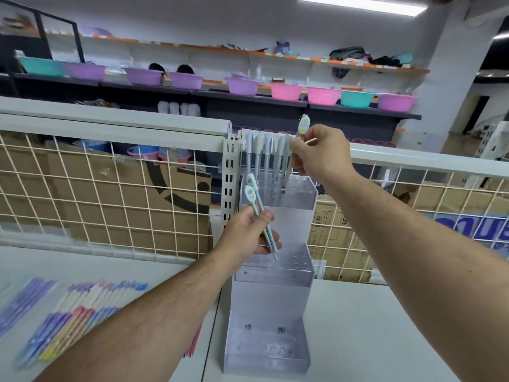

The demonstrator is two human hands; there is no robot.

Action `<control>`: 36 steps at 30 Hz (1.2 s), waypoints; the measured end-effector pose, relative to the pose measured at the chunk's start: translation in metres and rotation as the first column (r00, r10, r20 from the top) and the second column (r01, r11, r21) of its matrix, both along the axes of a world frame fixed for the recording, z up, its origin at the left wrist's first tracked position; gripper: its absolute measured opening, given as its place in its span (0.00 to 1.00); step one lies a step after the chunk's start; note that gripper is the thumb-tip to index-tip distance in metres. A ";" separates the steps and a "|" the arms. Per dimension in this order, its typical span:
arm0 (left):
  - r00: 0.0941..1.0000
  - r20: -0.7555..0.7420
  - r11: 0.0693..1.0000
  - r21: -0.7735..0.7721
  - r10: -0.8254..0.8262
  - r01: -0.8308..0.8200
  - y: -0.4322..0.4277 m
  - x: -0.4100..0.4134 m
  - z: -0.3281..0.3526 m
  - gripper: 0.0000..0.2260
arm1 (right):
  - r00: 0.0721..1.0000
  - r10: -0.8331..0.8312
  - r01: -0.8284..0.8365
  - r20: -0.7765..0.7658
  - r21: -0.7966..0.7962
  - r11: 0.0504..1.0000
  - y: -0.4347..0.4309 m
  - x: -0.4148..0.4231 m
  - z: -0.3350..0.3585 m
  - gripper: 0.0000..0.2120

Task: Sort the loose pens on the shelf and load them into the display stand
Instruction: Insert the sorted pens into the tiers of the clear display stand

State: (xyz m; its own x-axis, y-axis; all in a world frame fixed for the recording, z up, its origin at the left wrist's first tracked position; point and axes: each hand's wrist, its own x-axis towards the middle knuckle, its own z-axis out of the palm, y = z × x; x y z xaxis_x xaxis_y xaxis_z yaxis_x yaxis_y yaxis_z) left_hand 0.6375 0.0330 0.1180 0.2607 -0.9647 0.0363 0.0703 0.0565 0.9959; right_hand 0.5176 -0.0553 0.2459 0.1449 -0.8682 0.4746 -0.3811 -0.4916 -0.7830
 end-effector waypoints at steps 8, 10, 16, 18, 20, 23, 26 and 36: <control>1.000 0.002 1.000 -0.007 -0.020 0.020 -0.002 0.004 -0.003 0.09 | 0.984 -0.014 0.016 -0.179 0.012 1.000 -0.003 0.006 -0.019 0.07; 1.000 0.001 1.000 -0.004 -0.024 0.024 -0.002 0.004 -0.004 0.09 | 0.979 -0.026 0.027 -0.202 0.001 1.000 -0.003 0.007 -0.019 0.08; 0.999 0.021 0.999 0.002 -0.035 0.035 -0.001 0.006 -0.003 0.09 | 0.947 -0.104 0.108 -0.304 -0.003 0.994 0.003 0.003 -0.033 0.13; 0.999 0.023 0.999 -0.002 -0.045 0.046 -0.001 0.005 -0.003 0.09 | 0.960 -0.069 0.077 -0.271 0.019 0.997 0.012 0.000 -0.044 0.14; 0.998 0.028 0.998 -0.010 -0.057 0.057 0.000 0.005 -0.002 0.09 | 0.965 0.087 -0.060 -0.246 0.113 0.992 0.024 -0.001 -0.053 0.14; 0.993 0.094 0.997 -0.010 -0.073 0.074 0.000 0.005 -0.003 0.09 | 0.920 0.247 -0.200 -0.305 0.179 0.963 0.035 0.003 -0.059 0.11; 0.985 0.147 0.996 -0.011 -0.087 0.090 -0.001 0.004 -0.004 0.07 | 0.913 0.245 -0.201 -0.327 0.164 0.966 0.035 0.010 -0.063 0.16; 0.968 0.209 0.989 -0.023 -0.140 0.148 0.006 0.004 -0.006 0.08 | 0.968 0.201 -0.164 -0.151 0.223 0.961 0.035 0.002 -0.058 0.16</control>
State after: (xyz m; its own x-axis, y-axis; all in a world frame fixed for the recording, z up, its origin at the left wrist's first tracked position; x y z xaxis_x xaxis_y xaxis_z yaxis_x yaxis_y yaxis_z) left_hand 0.6411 0.0390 0.1117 0.1023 -0.9884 0.1118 -0.1265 0.0986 0.9871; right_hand 0.5194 -0.0204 0.1877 0.3730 -0.8960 0.2410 -0.4371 -0.3989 -0.8061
